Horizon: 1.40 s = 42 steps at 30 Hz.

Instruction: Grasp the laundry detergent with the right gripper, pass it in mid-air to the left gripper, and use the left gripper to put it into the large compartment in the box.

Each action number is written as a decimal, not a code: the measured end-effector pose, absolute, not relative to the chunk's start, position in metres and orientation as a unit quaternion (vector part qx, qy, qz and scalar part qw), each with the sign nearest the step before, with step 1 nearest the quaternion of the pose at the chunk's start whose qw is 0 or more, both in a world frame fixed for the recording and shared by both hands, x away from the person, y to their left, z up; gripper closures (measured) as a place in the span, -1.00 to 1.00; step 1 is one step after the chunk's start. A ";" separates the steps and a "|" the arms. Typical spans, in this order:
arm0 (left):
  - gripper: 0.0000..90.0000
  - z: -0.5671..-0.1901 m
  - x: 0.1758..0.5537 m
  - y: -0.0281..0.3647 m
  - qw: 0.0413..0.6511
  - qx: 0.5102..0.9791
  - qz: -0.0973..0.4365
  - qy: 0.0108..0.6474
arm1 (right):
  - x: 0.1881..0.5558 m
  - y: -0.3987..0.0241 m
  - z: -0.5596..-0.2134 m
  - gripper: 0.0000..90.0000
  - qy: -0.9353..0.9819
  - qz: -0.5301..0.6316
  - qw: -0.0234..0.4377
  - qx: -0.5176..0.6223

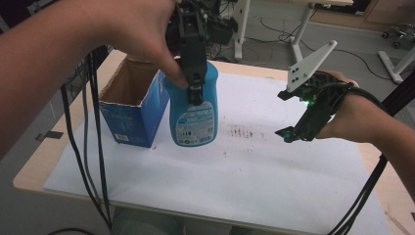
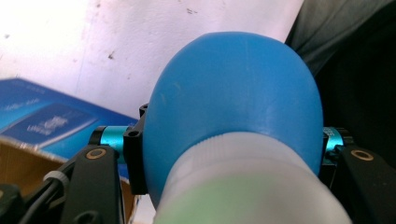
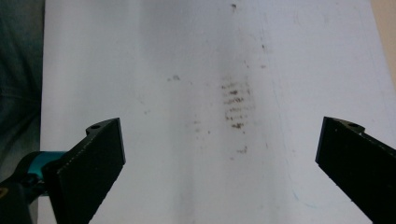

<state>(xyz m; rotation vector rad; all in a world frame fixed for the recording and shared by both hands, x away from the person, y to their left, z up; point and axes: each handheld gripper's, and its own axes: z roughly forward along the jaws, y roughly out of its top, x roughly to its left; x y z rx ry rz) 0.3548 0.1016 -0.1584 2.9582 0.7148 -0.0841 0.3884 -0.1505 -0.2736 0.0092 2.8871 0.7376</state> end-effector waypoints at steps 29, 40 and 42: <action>-0.14 -0.106 0.404 0.219 0.017 0.861 0.023 0.507 | 0.396 -0.157 -0.280 -0.99 0.976 0.202 0.078 0.012; -0.14 -0.133 0.422 0.236 -0.003 0.854 0.017 0.520 | 0.397 -0.157 -0.288 -0.99 0.978 0.196 0.071 0.019; -0.15 -0.141 0.425 0.237 -0.008 0.858 0.015 0.513 | 0.397 -0.156 -0.289 -0.99 0.978 0.195 0.069 0.020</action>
